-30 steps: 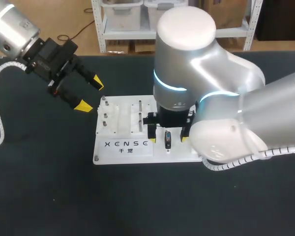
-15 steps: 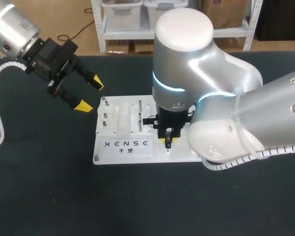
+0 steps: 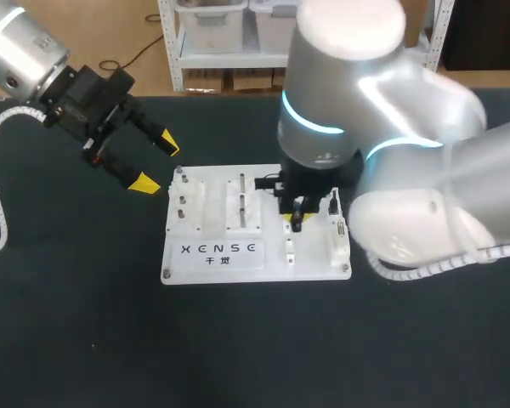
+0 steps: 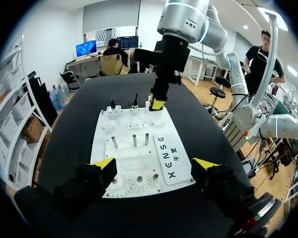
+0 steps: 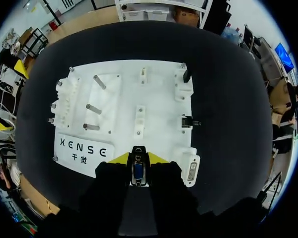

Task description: Insert the USB connector, Ethernet cable, and multi-pin plug into their matching sockets one by one.

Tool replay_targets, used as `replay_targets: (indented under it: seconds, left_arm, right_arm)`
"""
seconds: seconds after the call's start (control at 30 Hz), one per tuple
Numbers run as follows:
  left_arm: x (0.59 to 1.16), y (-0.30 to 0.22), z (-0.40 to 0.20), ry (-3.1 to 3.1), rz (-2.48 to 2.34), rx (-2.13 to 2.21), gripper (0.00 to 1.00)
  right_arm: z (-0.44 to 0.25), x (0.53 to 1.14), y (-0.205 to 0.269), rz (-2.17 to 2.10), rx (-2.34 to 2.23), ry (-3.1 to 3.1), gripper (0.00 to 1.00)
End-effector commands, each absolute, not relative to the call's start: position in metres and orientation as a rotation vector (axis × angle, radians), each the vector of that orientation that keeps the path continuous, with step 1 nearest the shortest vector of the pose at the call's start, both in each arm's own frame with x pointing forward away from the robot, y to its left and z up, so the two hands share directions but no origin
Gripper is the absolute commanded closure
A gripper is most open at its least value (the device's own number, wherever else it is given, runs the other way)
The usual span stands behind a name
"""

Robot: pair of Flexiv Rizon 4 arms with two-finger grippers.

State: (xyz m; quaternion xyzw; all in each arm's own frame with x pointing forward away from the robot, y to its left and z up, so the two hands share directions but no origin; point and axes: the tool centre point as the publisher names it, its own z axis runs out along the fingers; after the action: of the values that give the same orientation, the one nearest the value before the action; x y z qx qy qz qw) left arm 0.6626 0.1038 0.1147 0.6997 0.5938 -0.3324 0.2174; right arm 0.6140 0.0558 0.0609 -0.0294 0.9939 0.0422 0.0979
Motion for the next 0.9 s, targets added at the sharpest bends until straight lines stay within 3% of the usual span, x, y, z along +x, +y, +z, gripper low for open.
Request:
replay_targets:
  seconds: [0.03,0.4,0.9]
  left_arm:
    - [0.664,0.104,0.115,1.642,-0.923,1.942,0.00]
    - [0.664,0.104,0.115,1.642,-0.923,1.942,0.00]
    - [0.664,0.104,0.115,1.642,-0.923,1.942,0.00]
  right_arm:
    - [0.075,0.604,0.033,0.128,-0.069,2.909,1.00]
    - [0.083,0.600,-0.004,0.045,0.002,2.895,1.00]
    - [0.070,0.601,-0.007,0.018,0.015,2.892,1.00]
